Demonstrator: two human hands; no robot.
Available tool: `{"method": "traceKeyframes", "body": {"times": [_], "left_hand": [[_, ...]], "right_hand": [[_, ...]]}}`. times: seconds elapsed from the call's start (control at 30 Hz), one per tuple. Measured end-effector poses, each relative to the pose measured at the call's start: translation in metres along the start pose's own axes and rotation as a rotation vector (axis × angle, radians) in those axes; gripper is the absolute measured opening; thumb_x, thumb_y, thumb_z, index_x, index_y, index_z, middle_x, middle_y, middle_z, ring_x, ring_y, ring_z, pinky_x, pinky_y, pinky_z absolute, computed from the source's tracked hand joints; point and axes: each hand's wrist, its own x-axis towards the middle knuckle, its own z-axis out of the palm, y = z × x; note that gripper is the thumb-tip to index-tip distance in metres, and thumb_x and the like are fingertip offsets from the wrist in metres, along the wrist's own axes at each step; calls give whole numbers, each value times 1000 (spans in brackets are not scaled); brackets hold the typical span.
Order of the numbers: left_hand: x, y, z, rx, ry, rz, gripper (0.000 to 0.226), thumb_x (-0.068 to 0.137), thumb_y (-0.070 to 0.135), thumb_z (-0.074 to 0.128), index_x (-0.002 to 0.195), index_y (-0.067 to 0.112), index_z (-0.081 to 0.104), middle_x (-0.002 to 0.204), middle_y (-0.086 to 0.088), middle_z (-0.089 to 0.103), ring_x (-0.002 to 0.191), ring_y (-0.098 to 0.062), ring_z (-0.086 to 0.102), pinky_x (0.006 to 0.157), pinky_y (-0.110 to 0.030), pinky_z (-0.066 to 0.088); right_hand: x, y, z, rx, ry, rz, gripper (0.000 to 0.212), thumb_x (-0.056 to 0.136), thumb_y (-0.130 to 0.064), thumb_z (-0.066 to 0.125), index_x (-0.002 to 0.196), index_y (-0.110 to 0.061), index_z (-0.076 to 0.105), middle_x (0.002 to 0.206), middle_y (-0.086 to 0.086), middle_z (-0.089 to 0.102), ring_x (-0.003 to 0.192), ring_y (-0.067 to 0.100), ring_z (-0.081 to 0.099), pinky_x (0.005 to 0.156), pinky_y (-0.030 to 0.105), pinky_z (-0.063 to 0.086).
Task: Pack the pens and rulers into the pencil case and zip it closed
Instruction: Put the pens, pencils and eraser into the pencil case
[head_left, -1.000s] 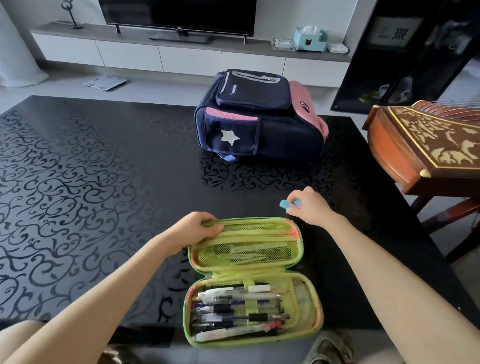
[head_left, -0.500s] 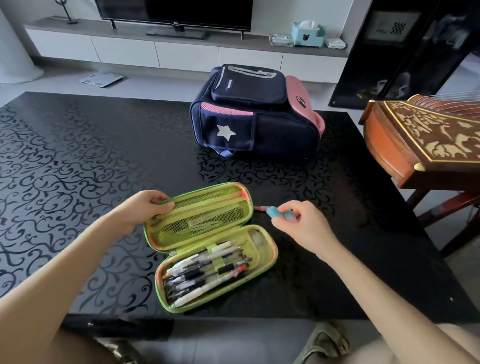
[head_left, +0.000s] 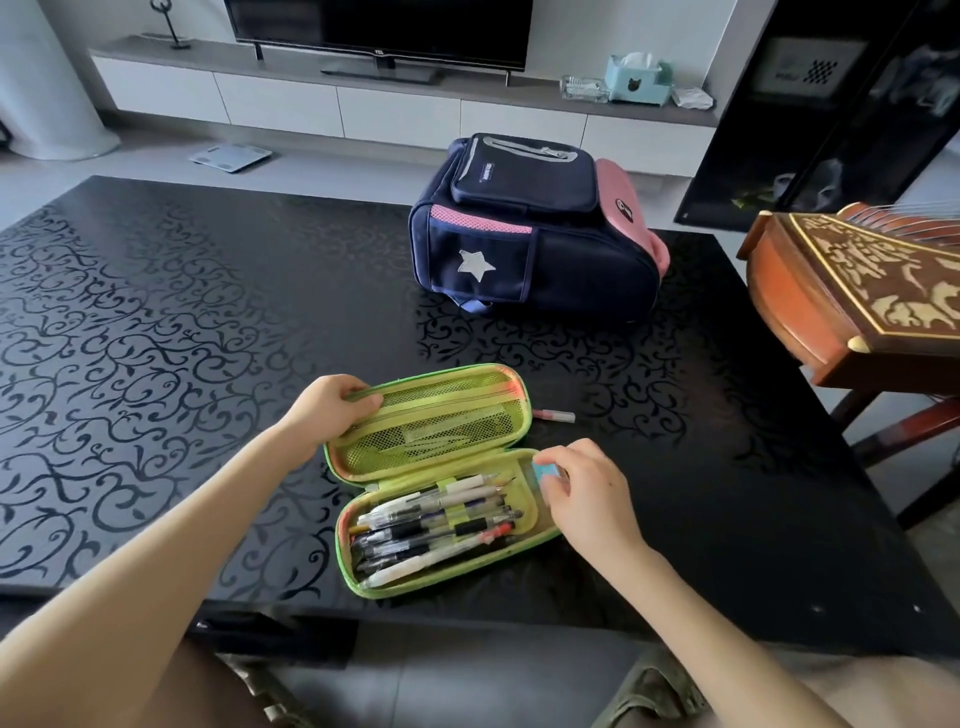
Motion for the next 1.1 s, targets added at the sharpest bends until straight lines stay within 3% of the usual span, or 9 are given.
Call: {"method": "traceKeyframes", "body": {"times": [0.13,0.23,0.47,0.57,0.67,0.77,0.83,0.93,1.1], "left_hand": [[4,5,3,19,-5,15,25,86,30,64,102,11,66,91,-6,66,81,-22,60,74,-28,46],[7,6,5,37,-8,21,26,86,31,64,103,11,66,95,-6,67,87,-23,61,78,-29,47],[12,-1,8,60,-16,11,28,87,33,62,106,12,66,99,-5,67,91,-24,62,85,-33,48],[12,-3,8,82,-10,22,28,87,32,61,107,13,65,101,-5,66,92,-24,62,87,-34,49],[14,-3,9,95,14,46,27,87,28,61,109,14,64,103,-4,65,99,-25,60,89,-35,48],[9,0,12,290,140,130,32,87,27,60,117,17,61,113,-10,60,108,-30,53,91,-34,40],[0,6,15,389,266,270,30,87,25,60,116,17,62,112,-13,57,106,-34,48,90,-37,38],[-14,14,16,401,310,411,23,87,24,60,108,16,66,108,-11,58,101,-33,49,86,-39,39],[-26,-9,3,313,309,254,22,87,23,59,107,18,66,109,-11,57,103,-33,50,88,-37,39]], "right_hand": [[3,-2,-12,7,-186,-13,28,86,-17,60,113,-26,61,83,-13,57,69,7,48,75,24,47],[6,-4,-18,-34,-196,-7,19,86,-18,60,104,-22,61,75,-9,63,68,8,58,74,29,52],[5,-8,-14,-79,-269,-1,13,85,-9,58,91,-17,66,85,-6,58,73,10,57,68,23,49],[16,-4,-18,-76,-127,-17,13,89,-13,54,90,-18,65,87,-8,55,79,11,55,73,25,47],[46,9,-18,-157,63,-7,18,90,-15,55,106,-14,63,100,0,57,92,19,57,78,29,47],[79,28,-8,-376,-61,30,38,91,-22,55,127,-11,51,121,7,52,111,26,47,87,35,44],[90,37,0,-429,-112,-6,31,93,-24,52,121,-11,55,117,8,53,109,26,47,84,35,44],[93,46,4,-444,-61,8,19,95,-23,48,103,-9,60,104,7,56,99,26,51,75,35,43],[66,52,-19,-208,138,89,18,94,-13,48,94,-4,64,94,10,59,83,27,56,67,33,42]]}}
